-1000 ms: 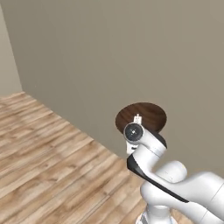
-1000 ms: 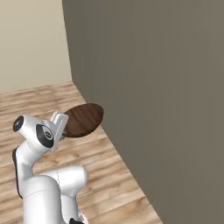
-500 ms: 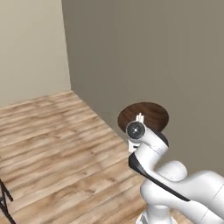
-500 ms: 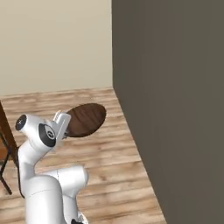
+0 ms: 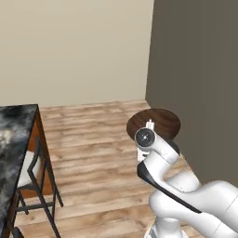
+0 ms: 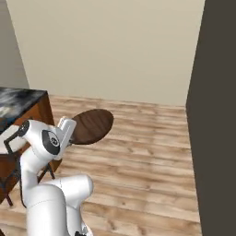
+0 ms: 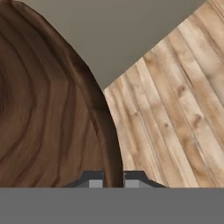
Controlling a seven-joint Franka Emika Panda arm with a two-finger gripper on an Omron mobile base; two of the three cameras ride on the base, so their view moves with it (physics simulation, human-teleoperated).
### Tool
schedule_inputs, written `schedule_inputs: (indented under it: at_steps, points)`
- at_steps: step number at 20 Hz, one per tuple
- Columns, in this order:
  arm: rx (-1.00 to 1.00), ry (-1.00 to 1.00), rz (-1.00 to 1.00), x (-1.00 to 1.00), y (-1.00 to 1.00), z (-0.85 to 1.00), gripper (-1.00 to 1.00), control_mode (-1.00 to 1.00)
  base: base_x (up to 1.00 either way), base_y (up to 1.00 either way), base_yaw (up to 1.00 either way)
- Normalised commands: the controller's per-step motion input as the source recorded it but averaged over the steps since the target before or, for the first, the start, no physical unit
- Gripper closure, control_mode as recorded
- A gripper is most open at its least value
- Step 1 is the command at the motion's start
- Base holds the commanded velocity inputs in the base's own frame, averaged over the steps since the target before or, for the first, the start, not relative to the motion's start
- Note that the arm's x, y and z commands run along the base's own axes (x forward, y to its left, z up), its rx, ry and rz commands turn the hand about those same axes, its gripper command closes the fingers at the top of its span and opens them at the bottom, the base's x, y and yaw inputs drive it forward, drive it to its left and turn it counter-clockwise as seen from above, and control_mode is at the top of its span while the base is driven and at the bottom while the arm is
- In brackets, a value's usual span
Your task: Move the bowls from the cabinet to the plates on the dining table.
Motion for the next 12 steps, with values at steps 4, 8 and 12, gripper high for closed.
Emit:
schedule_inputs:
  at_steps: [4,8,12]
  points:
    - [0.0,0.0,0.0,0.0,0.0,0.0,1.0,1.0,0.52,0.22,0.66]
    - [0.0,0.0,0.0,0.0,0.0,0.0,1.0,1.0,0.53,0.3,0.65]
    - [0.0,0.0,0.0,0.0,0.0,0.0,1.0,1.0,0.56,0.25,0.64]
